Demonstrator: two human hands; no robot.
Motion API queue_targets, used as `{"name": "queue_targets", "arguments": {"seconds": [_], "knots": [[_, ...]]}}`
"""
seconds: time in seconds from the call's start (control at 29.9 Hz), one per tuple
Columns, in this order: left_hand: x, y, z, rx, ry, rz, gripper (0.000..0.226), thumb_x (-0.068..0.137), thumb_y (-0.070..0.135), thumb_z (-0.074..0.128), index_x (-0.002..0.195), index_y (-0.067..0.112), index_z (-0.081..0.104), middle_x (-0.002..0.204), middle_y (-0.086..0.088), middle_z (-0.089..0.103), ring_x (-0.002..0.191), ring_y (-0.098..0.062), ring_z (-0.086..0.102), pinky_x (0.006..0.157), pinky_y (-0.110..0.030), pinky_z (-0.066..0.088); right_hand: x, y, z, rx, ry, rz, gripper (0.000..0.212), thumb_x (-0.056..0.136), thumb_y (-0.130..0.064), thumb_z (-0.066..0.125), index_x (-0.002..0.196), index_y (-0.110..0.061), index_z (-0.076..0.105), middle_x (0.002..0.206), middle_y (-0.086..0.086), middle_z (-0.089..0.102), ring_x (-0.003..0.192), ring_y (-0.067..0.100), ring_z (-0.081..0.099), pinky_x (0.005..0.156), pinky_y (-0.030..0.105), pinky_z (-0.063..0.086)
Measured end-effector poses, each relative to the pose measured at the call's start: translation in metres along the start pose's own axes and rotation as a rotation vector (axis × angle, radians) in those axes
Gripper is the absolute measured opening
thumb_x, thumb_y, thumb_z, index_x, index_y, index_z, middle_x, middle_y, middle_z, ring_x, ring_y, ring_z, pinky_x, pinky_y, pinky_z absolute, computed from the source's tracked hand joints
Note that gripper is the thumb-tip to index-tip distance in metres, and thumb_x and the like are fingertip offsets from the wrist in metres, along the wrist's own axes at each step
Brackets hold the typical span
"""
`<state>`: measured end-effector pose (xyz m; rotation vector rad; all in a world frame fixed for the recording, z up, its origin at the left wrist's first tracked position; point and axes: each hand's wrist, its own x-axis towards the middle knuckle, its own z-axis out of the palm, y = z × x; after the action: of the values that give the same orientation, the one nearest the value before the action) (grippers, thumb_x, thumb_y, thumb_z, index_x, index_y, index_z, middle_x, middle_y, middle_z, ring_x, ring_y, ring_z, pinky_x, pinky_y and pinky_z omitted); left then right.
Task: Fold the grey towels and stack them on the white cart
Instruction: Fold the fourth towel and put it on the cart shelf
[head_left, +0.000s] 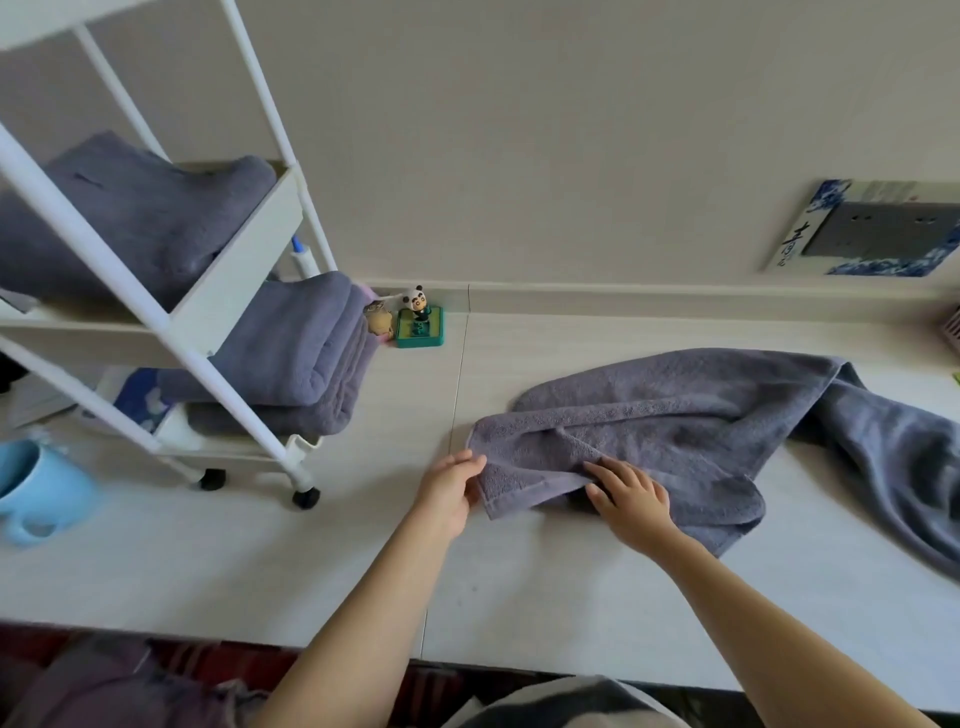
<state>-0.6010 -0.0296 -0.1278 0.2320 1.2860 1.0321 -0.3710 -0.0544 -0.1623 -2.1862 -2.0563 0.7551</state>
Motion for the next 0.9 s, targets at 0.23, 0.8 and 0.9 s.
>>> {"name": "queue_targets", "arguments": {"seconds": [0.23, 0.8, 0.9], "knots": [[-0.011, -0.019, -0.004, 0.074, -0.066, -0.01, 0.02, 0.09, -0.009, 0.05, 0.099, 0.008, 0.056, 0.091, -0.008, 0.068, 0.067, -0.012, 0.065, 0.069, -0.029, 0.046, 0.009, 0.014, 0.0, 0.099, 0.102, -0.038, 0.023, 0.093, -0.036, 0.054, 0.113, -0.034, 0.064, 0.13, -0.005, 0.046, 0.124, 0.024, 0.034, 0.101, 0.036, 0.024], [0.031, 0.03, -0.037, 0.25, 0.21, 0.242, 0.033, 0.087, 0.002, 0.062, 0.119, 0.007, 0.059, 0.12, -0.017, 0.062, 0.096, -0.02, 0.057, 0.089, -0.032, 0.046, -0.02, -0.048, -0.064, 0.166, -0.213, -0.273, 0.02, 0.09, -0.034, 0.061, 0.091, -0.016, 0.069, 0.071, -0.001, 0.061, 0.069, 0.012, 0.053, 0.064, 0.021, 0.039], [0.031, 0.05, -0.043, 0.527, 0.255, 0.398, 0.032, 0.087, 0.006, 0.061, 0.119, 0.007, 0.06, 0.118, -0.013, 0.064, 0.098, -0.019, 0.059, 0.09, -0.027, 0.045, -0.027, -0.087, -0.047, 0.372, -0.517, -0.359, 0.02, 0.094, -0.021, 0.056, 0.105, -0.009, 0.068, 0.09, 0.005, 0.07, 0.075, 0.008, 0.062, 0.076, 0.019, 0.046]]}}
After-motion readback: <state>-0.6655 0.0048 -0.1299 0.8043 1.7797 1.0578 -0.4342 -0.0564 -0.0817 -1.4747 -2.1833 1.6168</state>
